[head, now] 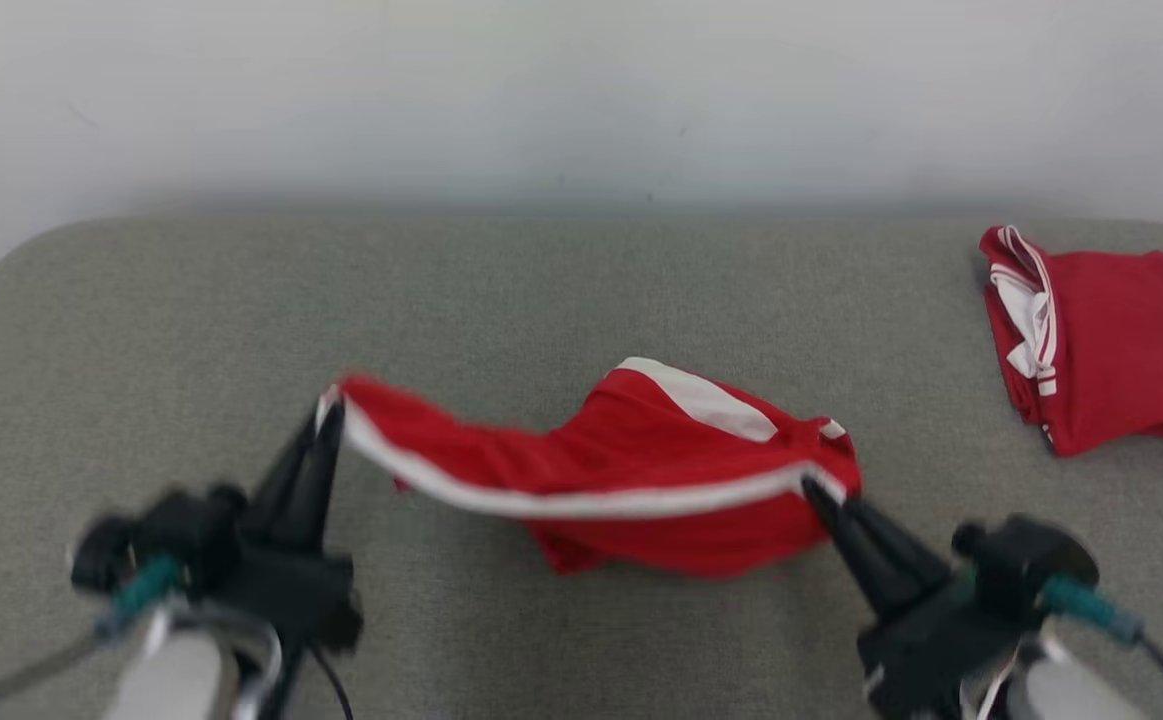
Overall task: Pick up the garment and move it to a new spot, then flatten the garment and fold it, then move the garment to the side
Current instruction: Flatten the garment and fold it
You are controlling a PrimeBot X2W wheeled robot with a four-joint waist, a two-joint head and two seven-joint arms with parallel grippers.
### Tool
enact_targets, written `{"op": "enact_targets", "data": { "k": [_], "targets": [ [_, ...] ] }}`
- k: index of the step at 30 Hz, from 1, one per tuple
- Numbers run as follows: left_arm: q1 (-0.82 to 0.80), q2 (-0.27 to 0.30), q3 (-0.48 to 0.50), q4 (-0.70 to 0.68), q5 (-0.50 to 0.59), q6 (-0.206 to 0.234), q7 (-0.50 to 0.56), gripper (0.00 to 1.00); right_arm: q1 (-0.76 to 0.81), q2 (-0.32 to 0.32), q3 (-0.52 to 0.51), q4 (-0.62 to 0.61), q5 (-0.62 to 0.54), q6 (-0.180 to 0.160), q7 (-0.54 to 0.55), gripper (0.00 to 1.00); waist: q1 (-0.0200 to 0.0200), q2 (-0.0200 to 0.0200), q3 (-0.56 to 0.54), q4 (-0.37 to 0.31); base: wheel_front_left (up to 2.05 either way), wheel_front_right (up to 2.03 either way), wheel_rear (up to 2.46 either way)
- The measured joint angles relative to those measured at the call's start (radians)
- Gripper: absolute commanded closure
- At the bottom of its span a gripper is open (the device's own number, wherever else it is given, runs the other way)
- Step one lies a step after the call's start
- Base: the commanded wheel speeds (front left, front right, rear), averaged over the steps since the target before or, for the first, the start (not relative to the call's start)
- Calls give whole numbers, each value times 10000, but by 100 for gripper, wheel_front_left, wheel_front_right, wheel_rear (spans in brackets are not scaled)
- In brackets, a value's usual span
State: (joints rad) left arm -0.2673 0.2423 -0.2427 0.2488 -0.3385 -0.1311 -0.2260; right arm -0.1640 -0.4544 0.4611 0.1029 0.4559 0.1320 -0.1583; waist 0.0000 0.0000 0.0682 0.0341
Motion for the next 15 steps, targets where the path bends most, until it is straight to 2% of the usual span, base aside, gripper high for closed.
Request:
{"op": "enact_targets", "data": {
  "k": [5, 10, 15],
  "targets": [
    [-2967, 807, -543, -40, -961, 0, 972, 100, -2115, -42, -19, -234, 1221, 0, 754, 100, 1, 1, 618, -133, 0, 0, 0],
    [-6295, 1404, -880, 721, -2042, -2, 1743, 100, -5115, -52, -109, -82, 2330, 0, 1519, 100, 2, 1, 1463, -229, 0, 0, 0],
    [-9336, 1544, -1446, 1971, -2617, -2, 1929, 100, -8123, -19, 0, 807, 2932, 0, 2326, 100, 4, 2, 2412, -290, 0, 0, 0]
  ]
}}
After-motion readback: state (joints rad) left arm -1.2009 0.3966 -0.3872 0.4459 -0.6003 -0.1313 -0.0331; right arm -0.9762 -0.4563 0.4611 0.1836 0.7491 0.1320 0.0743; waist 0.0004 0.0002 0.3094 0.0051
